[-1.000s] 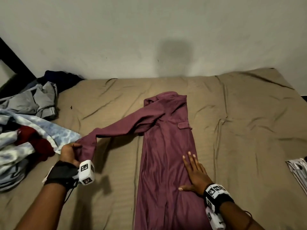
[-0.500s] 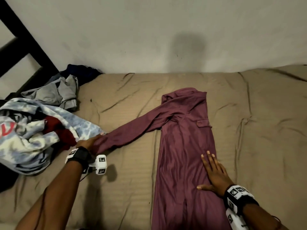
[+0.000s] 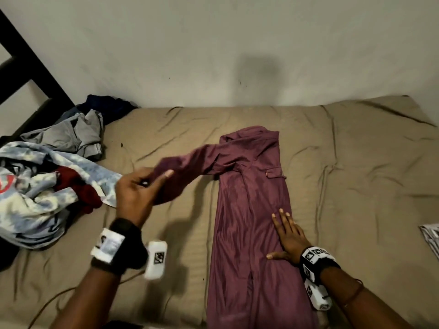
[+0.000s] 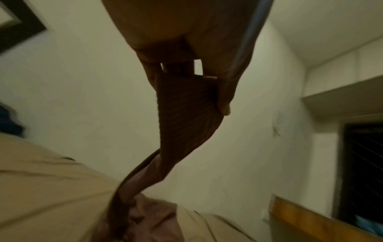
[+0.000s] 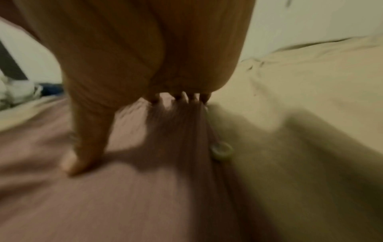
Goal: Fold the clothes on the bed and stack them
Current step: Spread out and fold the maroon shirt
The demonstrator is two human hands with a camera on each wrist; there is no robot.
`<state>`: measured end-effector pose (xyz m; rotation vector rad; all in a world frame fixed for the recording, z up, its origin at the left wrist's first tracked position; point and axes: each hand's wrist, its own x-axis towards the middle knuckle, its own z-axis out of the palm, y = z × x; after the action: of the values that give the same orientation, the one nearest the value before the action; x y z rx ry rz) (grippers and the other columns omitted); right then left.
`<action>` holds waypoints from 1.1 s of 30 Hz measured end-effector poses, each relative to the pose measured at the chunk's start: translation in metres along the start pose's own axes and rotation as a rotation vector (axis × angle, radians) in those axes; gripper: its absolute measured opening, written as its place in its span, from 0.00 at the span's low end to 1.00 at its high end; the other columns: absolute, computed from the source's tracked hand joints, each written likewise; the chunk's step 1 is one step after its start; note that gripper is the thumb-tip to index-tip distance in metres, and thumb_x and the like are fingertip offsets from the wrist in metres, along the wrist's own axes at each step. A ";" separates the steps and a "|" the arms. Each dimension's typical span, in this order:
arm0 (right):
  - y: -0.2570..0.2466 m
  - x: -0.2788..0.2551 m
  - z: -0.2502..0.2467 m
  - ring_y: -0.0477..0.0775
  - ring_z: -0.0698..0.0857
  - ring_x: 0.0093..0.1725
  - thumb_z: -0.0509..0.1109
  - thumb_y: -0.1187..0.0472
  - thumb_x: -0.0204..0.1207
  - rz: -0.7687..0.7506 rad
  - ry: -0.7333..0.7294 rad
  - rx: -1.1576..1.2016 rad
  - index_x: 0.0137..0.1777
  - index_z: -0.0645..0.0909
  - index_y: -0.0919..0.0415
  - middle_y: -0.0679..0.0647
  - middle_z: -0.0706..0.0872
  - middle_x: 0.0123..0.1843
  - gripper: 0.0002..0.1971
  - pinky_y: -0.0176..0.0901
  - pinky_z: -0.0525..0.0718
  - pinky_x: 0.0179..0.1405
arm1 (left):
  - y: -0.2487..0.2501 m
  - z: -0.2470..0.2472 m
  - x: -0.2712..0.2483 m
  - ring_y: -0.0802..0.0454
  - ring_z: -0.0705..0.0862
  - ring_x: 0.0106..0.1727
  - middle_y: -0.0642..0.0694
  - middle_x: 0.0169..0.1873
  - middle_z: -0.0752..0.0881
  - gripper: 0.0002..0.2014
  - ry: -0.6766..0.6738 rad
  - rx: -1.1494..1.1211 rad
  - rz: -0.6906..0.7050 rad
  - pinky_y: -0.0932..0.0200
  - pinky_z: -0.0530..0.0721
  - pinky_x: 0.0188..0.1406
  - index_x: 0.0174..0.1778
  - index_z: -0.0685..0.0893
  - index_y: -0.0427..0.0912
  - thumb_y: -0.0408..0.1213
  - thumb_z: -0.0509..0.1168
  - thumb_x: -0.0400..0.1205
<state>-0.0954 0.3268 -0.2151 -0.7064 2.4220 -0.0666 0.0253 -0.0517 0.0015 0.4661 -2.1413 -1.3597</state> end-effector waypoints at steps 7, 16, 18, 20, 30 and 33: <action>-0.016 -0.046 -0.006 0.65 0.89 0.53 0.73 0.36 0.74 0.253 0.160 1.774 0.63 0.85 0.61 0.67 0.88 0.61 0.30 0.57 0.89 0.52 | 0.058 0.108 -0.174 0.62 0.87 0.54 0.59 0.53 0.88 0.16 -0.339 0.251 0.399 0.65 0.84 0.53 0.45 0.92 0.55 0.64 0.76 0.76; -0.033 -0.103 0.053 0.64 0.93 0.46 0.85 0.66 0.62 0.253 0.135 1.902 0.67 0.80 0.79 0.70 0.91 0.55 0.33 0.52 0.93 0.46 | -0.047 0.189 -0.226 0.48 0.89 0.45 0.48 0.42 0.91 0.34 -0.564 0.370 -0.573 0.51 0.85 0.46 0.43 0.86 0.46 0.77 0.67 0.68; -0.038 -0.116 0.044 0.65 0.93 0.48 0.68 0.77 0.76 0.176 0.125 2.028 0.66 0.81 0.78 0.72 0.89 0.58 0.18 0.52 0.92 0.50 | -0.056 0.190 -0.228 0.51 0.88 0.37 0.44 0.35 0.92 0.33 -0.502 0.039 -0.678 0.50 0.87 0.47 0.34 0.88 0.42 0.75 0.74 0.64; -0.041 -0.128 0.039 0.68 0.91 0.53 0.65 0.77 0.78 0.121 0.098 2.143 0.63 0.82 0.76 0.74 0.88 0.59 0.15 0.55 0.92 0.53 | -0.049 0.186 -0.224 0.49 0.88 0.37 0.35 0.38 0.92 0.24 -0.463 -0.280 -0.791 0.52 0.87 0.42 0.37 0.90 0.35 0.57 0.80 0.72; -0.030 -0.130 0.094 0.61 0.84 0.37 0.69 0.76 0.78 0.515 0.307 1.488 0.36 0.85 0.66 0.63 0.87 0.34 0.11 0.57 0.84 0.42 | -0.056 0.171 -0.248 0.62 0.75 0.19 0.54 0.15 0.75 0.26 -0.406 0.077 -0.794 0.62 0.74 0.25 0.15 0.80 0.47 0.37 0.73 0.82; -0.033 -0.141 0.081 0.61 0.85 0.35 0.69 0.77 0.78 0.526 0.278 1.541 0.40 0.82 0.68 0.64 0.85 0.34 0.08 0.60 0.89 0.36 | -0.043 0.166 -0.250 0.46 0.84 0.23 0.40 0.22 0.83 0.22 -0.258 -0.131 -0.889 0.60 0.80 0.20 0.20 0.85 0.42 0.32 0.70 0.83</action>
<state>0.0616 0.3786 -0.1978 0.6561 1.8821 -1.6225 0.1187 0.1879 -0.1591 1.3574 -2.0889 -2.0974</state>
